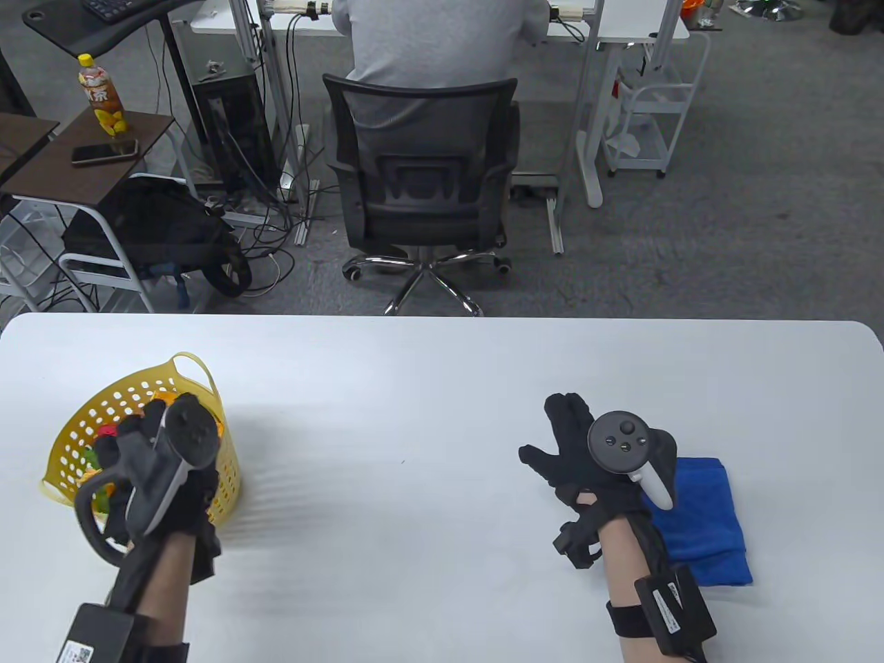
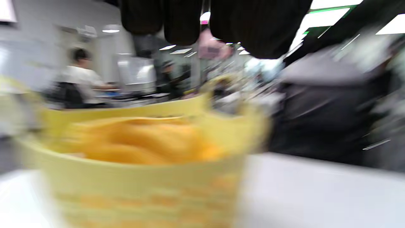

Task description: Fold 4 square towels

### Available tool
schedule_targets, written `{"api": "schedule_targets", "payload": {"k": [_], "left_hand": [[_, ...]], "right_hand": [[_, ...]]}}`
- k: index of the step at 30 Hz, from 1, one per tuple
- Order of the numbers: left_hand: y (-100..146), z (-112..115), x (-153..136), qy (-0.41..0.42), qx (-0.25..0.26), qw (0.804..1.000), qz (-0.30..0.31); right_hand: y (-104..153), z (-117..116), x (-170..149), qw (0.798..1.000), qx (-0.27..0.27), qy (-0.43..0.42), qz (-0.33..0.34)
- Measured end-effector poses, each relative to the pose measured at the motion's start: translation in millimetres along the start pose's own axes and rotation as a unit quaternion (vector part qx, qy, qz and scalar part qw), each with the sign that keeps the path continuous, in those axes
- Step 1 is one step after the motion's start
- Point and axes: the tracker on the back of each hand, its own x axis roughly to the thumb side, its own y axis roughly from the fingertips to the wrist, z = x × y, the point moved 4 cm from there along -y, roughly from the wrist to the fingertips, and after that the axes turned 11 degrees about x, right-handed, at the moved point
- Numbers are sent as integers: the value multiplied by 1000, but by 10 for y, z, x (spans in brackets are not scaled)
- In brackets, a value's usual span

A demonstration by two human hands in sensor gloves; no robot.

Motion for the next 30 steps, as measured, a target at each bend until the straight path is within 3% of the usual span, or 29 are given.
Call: {"api": "schedule_targets", "payload": {"k": [2, 6, 11, 14, 18, 25, 30], "left_hand": [[-198, 139, -132, -90, -26, 995, -30], [-358, 488, -235, -195, -80, 975, -66], [-422, 724, -225, -216, -95, 970, -66], [-413, 716, -175, -202, -76, 975, -52], [-373, 354, -179, -182, 24, 981, -60], [-149, -431, -316, -138, 129, 981, -44], [133, -1075, -394, -1, 197, 980, -23]], "right_hand": [[-3, 33, -29, 1000, 0, -7, -3], [-3, 50, -6, 1000, 7, -20, 5], [48, 110, 118, 999, -3, -31, 35], [77, 136, 164, 999, -2, -24, 36], [98, 171, 178, 999, -12, -25, 39], [123, 165, 193, 998, 2, -37, 42], [171, 182, 258, 998, 2, -44, 55]]}}
